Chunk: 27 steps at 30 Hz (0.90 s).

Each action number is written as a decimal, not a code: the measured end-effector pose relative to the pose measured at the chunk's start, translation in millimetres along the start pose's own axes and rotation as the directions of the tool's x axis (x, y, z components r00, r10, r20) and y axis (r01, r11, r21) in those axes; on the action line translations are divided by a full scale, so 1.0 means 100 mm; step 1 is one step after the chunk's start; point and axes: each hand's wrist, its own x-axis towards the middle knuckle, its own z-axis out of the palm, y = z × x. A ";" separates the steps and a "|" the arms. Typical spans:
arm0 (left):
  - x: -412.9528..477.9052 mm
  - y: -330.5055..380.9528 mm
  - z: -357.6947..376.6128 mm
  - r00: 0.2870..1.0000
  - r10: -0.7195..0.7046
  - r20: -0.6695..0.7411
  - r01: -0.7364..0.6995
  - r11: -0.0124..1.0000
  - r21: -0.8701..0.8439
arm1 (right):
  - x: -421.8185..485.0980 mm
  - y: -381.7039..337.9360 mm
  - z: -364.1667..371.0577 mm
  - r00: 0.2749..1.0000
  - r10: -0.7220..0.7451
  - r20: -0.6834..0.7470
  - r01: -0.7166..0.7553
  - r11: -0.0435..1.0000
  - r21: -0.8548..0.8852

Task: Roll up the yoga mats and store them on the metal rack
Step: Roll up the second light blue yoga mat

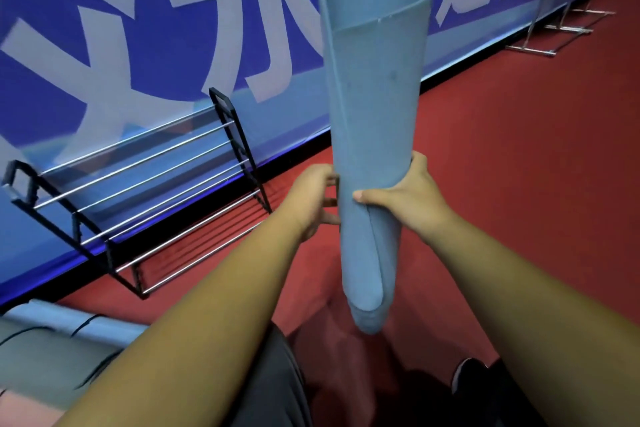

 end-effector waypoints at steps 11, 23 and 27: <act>-0.74 1.03 -0.38 0.980 -0.167 0.109 0.174 0.983 -0.060 | -0.52 -0.86 -0.18 0.963 -0.070 0.260 -0.029 0.933 0.360; -1.45 2.03 -0.29 0.955 -0.289 0.073 0.277 0.950 0.142 | -0.78 -1.91 -0.60 0.924 0.245 0.295 -0.328 0.902 0.280; -1.39 2.05 -0.16 0.960 -0.273 -0.063 0.278 0.900 0.336 | -0.62 -1.97 -0.51 0.923 0.326 0.206 -0.363 0.914 0.182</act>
